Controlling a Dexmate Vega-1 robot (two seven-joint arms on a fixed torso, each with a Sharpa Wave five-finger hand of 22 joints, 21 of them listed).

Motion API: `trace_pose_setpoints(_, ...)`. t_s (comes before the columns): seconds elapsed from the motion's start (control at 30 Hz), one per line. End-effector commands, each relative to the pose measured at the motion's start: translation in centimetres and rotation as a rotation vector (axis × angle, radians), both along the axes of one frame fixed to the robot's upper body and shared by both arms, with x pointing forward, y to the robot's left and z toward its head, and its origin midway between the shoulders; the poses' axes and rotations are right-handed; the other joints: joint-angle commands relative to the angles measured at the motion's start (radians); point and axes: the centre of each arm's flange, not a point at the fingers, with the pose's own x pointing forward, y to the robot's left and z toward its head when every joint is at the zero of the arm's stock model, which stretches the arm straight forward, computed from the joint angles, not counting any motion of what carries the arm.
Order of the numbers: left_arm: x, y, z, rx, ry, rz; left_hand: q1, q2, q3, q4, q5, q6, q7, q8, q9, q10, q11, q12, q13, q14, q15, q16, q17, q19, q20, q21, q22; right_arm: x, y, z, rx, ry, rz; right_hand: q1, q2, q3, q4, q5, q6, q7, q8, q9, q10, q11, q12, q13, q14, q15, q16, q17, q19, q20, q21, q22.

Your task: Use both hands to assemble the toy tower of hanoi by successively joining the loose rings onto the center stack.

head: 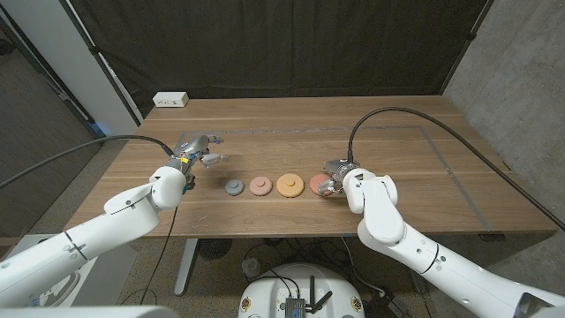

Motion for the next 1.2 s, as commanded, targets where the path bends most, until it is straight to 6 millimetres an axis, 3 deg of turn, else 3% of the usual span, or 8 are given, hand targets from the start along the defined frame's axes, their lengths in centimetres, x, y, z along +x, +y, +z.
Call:
trace_pose_setpoints(0.03, 0.2, -0.1, -0.1, 0.005, 0.006, -0.012, -0.002, 0.012, -0.005, -0.002, 0.010, 0.007, -0.003, -0.002, 0.003, 0.009, -0.001, -0.004, 0.005, 0.003, -0.078, 0.009, 0.003, -0.009, -0.118, 0.008, 0.000, 0.7, 0.0, -0.7, -0.001, 0.031, -0.022, 0.001, -0.004, -0.003, -0.001, -0.002, -0.004, 0.001, 0.009, 0.000, -0.003, 0.003, 0.006, -0.002, 0.000, -0.133, -0.001, 0.003, -0.005, -0.095, 0.005, 0.001)
trace_pose_setpoints(0.97, 0.6, 0.2, -0.5, -0.010, 0.016, -0.006, -0.005, 0.014, -0.006, -0.001, 0.012, 0.015, -0.003, -0.002, 0.003, 0.016, -0.005, -0.004, 0.009, 0.004, -0.078, 0.014, 0.000, -0.012, -0.118, 0.026, -0.012, 1.2, 0.7, -1.4, -0.036, 0.063, -0.036, 0.002, 0.005, -0.010, -0.005, -0.004, -0.005, 0.001, 0.016, -0.005, 0.010, 0.007, 0.013, -0.012, -0.005, -0.134, -0.005, 0.000, -0.013, -0.095, 0.015, -0.015)
trace_pose_setpoints(1.2, 0.7, 0.2, -0.6, -0.010, 0.020, -0.010, -0.006, 0.015, -0.006, -0.001, 0.012, 0.018, -0.003, -0.002, 0.003, 0.017, -0.005, -0.005, 0.010, 0.005, -0.078, 0.015, 0.000, -0.013, -0.118, 0.031, -0.013, 1.2, 0.9, -1.8, -0.046, 0.080, -0.036, 0.005, 0.010, -0.014, -0.006, -0.004, 0.004, -0.001, 0.021, -0.006, 0.030, -0.003, 0.020, -0.016, 0.000, -0.134, -0.001, 0.002, -0.014, -0.095, 0.020, -0.024)
